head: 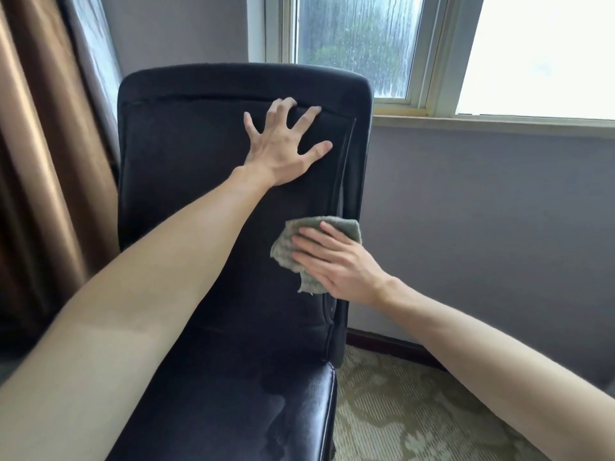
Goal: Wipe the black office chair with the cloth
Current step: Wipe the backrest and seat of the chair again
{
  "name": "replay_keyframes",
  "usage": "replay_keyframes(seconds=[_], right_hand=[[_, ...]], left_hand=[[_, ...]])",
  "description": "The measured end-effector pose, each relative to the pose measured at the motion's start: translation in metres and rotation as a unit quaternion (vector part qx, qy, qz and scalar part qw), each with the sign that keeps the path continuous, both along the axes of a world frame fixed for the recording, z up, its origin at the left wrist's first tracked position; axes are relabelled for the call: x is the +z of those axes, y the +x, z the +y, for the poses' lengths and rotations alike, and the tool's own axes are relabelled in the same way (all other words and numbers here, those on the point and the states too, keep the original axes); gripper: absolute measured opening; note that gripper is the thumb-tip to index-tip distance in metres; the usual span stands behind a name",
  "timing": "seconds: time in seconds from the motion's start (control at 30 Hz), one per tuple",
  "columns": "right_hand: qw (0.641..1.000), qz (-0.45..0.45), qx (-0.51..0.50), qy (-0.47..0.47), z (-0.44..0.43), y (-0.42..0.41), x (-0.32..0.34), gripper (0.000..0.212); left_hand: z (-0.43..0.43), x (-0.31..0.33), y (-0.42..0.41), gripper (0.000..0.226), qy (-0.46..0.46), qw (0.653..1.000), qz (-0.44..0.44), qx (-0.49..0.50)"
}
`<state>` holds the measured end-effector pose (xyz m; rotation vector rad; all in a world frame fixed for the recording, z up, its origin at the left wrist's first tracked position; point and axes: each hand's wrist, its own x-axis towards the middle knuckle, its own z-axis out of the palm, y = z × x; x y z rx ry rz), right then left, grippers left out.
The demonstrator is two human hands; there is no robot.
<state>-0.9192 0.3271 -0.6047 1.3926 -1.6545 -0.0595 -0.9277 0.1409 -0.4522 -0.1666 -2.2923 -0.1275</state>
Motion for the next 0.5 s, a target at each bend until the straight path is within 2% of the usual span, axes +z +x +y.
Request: replay_keyframes(seconds=[0.17, 0.23, 0.3, 0.37, 0.5], right_hand=[[0.990, 0.055, -0.015, 0.128, 0.006, 0.003, -0.006, 0.037], [0.989, 0.073, -0.032, 0.125, 0.007, -0.001, 0.011, 0.039], [0.992, 0.077, -0.053, 0.082, 0.006, -0.003, 0.021, 0.038], [0.994, 0.063, -0.053, 0.070, 0.005, 0.000, 0.009, 0.038], [0.988, 0.020, -0.055, 0.145, 0.007, 0.017, -0.046, 0.040]], left_hand=[[0.008, -0.005, 0.006, 0.081, 0.008, 1.000, -0.016, 0.005], [0.013, -0.011, 0.011, 0.087, 0.016, 1.000, -0.023, 0.001], [0.016, -0.019, 0.016, 0.091, 0.016, 0.999, -0.030, -0.006], [0.017, -0.032, 0.023, 0.092, 0.010, 0.999, -0.035, -0.015], [0.016, -0.066, 0.035, 0.089, 0.024, 0.999, -0.038, -0.026]])
